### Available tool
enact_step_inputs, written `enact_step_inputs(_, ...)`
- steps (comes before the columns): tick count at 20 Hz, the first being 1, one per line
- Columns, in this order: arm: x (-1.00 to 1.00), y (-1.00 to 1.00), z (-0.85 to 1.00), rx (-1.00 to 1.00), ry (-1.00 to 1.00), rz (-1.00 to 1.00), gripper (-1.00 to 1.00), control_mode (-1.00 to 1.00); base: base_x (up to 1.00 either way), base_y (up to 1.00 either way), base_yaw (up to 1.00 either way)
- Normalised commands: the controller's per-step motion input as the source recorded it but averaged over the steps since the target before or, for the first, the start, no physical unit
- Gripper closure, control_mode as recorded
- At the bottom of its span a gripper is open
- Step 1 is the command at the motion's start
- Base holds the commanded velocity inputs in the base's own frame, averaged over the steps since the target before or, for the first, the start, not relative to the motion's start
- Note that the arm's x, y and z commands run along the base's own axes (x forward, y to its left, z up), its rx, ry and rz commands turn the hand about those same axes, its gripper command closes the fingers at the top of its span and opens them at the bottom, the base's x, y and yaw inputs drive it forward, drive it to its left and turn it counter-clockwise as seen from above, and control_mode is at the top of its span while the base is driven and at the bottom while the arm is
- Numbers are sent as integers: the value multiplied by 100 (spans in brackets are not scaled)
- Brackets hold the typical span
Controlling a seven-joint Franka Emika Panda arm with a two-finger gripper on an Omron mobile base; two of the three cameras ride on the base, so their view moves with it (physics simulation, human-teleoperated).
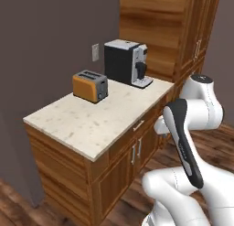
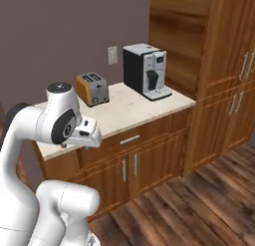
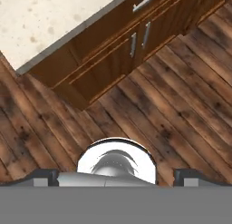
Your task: Navigate to the toaster.
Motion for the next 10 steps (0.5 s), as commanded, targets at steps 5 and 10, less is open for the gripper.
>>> enact_step_inputs(5,0,0,0,0,0,0,-100,100,92,-24,43)
enact_step_inputs(10,0,0,0,0,0,0,-100,100,66,-42,37)
